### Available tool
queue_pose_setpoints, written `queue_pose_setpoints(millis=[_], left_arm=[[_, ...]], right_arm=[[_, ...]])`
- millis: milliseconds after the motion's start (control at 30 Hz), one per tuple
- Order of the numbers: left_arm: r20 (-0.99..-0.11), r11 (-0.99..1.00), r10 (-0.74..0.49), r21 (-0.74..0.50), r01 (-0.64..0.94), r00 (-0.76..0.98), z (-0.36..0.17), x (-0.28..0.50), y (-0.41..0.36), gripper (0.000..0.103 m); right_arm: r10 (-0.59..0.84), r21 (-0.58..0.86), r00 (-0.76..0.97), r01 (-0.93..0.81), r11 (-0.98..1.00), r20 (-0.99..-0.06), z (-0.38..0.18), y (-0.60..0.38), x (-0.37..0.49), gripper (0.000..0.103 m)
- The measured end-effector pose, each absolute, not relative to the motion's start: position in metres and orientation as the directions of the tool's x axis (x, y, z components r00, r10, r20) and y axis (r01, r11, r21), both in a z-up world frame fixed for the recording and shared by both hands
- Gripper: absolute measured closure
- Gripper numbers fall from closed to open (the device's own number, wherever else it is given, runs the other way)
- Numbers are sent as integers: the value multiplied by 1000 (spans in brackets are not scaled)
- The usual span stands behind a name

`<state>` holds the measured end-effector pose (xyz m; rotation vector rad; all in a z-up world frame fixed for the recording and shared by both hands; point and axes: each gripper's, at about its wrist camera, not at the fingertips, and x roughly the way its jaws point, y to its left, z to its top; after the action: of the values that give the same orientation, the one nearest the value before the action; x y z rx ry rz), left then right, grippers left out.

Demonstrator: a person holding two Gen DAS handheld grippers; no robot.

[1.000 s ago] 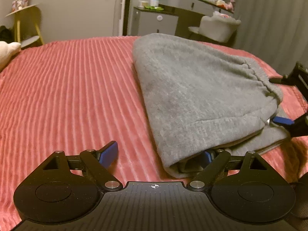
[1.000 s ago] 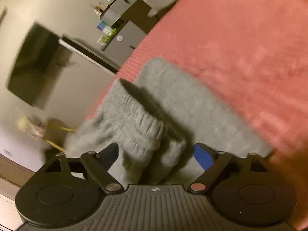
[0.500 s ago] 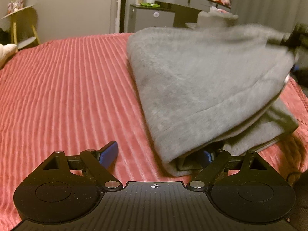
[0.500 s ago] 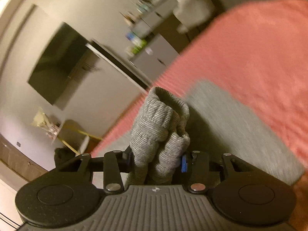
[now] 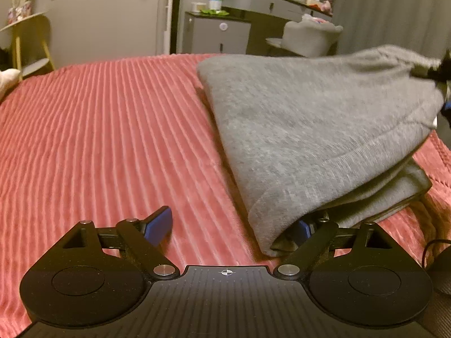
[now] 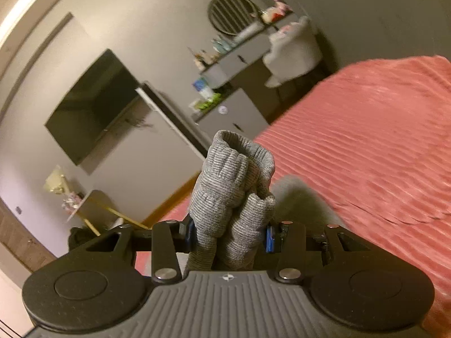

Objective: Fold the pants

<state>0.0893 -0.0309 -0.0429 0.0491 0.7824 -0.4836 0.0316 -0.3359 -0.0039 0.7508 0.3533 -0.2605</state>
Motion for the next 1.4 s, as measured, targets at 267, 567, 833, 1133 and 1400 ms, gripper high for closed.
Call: queue_pose_setpoints(millis=[267,567,833,1133,1400], left_arm=[[-657,837,-486,-160,523,576,-36,83,-39,14],[-637,797,-536,-167,580,554,-38,79,-51,8],[-671,839,-476,-152,523,569,-41,93,-53,27],[-571,695,-680,-300,654,460,-11,91,-15,22],[-582,902,-428,-230,364,692,-29,103,-45,13]], right_arm=[[-109,621,896,382,685,-431,-17,-335,28,60],[-105,615,899,373,695,-426,-16,-338,27,60],[-111,611,914,348,711,-391,-17,-348,20,59],[-323,423,753,609,671,-573,-16,-372,-4,25],[-58,282,857,231,931,-511,-31,-283,40,62]])
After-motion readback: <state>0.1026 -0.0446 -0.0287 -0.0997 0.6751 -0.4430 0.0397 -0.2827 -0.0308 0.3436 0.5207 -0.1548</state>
